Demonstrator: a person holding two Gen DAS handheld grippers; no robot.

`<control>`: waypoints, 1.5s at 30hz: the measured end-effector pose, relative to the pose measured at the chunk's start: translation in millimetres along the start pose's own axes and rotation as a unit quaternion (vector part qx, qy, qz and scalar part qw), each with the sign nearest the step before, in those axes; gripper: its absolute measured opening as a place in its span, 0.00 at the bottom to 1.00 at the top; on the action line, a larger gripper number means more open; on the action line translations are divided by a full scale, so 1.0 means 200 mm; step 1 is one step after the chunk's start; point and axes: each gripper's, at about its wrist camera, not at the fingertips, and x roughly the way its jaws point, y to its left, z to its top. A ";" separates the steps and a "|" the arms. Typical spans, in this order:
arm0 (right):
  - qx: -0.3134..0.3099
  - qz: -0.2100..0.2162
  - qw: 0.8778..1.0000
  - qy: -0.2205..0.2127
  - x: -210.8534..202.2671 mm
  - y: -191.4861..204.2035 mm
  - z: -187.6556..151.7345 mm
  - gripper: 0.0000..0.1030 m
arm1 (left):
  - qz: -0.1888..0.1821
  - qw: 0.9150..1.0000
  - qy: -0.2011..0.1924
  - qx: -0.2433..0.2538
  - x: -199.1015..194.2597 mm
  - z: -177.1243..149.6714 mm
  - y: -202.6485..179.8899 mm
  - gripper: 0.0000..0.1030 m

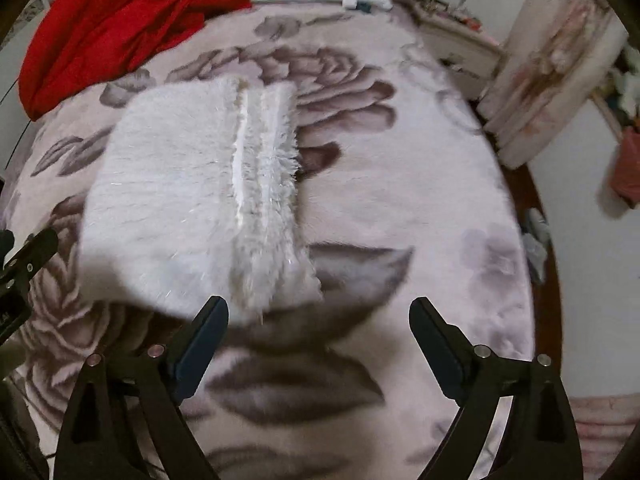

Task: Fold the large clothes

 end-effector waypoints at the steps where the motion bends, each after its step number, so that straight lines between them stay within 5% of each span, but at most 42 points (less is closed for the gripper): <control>1: 0.004 -0.002 1.000 -0.006 -0.10 0.01 -0.04 0.91 | -0.001 1.000 -0.009 -0.001 -0.12 0.00 0.00 0.93; 17: 0.043 0.005 0.992 -0.115 -1.95 -0.23 -0.60 0.91 | -0.010 0.996 -0.089 -0.014 -1.68 -0.09 -0.11 0.93; 26: 0.027 -0.008 0.982 -0.189 -2.78 -0.27 -0.99 0.91 | -0.003 0.991 -0.127 -0.033 -2.26 -0.24 -0.08 0.93; 34: 0.028 -0.006 0.973 -0.231 -3.19 -0.30 -1.27 0.91 | 0.004 0.987 -0.157 -0.033 -2.53 -0.38 -0.06 0.93; 45: 0.017 0.000 0.966 -0.259 -3.43 -0.29 -1.45 0.92 | 0.015 0.984 -0.175 -0.035 -2.66 -0.49 -0.03 0.93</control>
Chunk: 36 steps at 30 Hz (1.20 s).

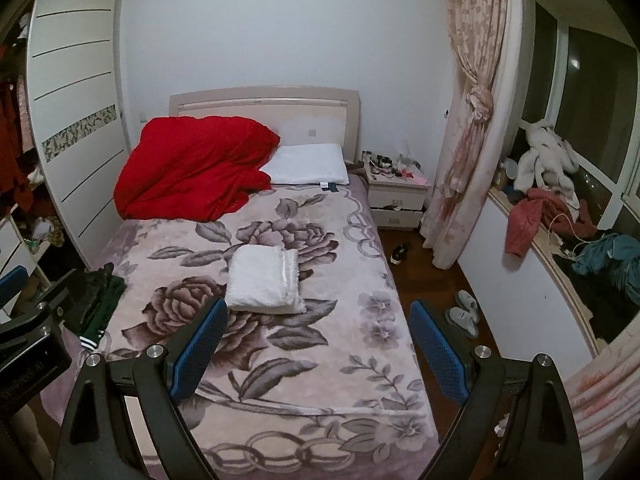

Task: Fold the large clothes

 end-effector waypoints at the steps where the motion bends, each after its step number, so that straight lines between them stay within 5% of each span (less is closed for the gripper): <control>1: 0.000 0.001 1.000 -0.001 -0.01 0.00 0.00 0.96 | -0.001 1.000 -0.001 0.000 -0.01 0.00 0.01 0.93; 36: 0.007 0.014 1.000 -0.012 -0.08 0.01 0.05 1.00 | 0.011 1.000 -0.018 0.009 -0.13 0.02 0.02 0.95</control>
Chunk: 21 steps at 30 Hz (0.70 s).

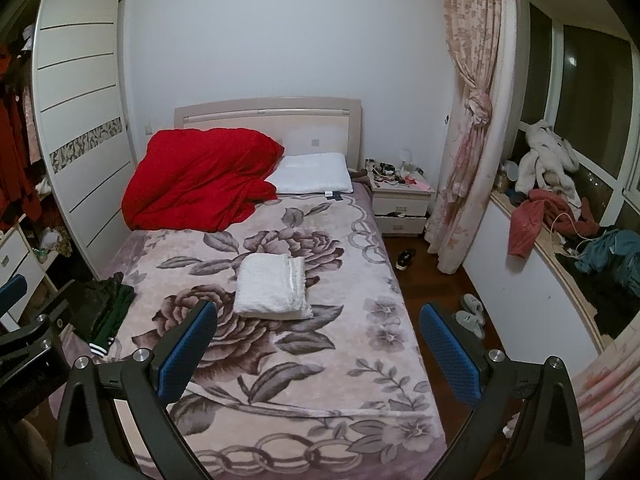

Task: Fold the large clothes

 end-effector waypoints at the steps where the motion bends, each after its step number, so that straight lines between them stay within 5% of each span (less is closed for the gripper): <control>1: 0.001 -0.001 1.000 0.000 -0.01 0.01 0.00 1.00 | -0.001 1.000 -0.002 -0.001 0.00 0.01 0.00 0.95; 21: 0.015 -0.010 1.000 -0.006 -0.14 0.06 -0.09 1.00 | 0.001 1.000 -0.008 0.000 -0.03 0.00 0.02 0.95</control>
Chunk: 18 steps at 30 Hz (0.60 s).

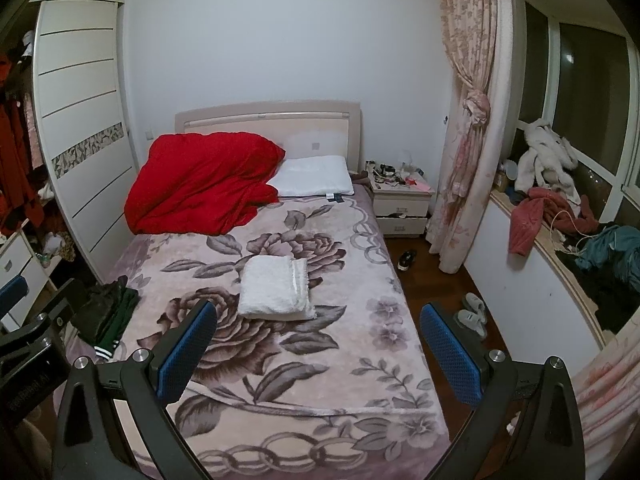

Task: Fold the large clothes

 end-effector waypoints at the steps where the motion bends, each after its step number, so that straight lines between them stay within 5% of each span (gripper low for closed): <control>1: 0.000 0.000 1.000 0.000 0.00 0.01 -0.01 1.00 | 0.000 1.000 0.001 0.000 0.00 0.00 0.00 0.95; 18: 0.003 -0.005 1.000 0.000 -0.03 0.03 -0.06 1.00 | 0.007 1.000 -0.004 0.000 -0.03 0.00 0.03 0.95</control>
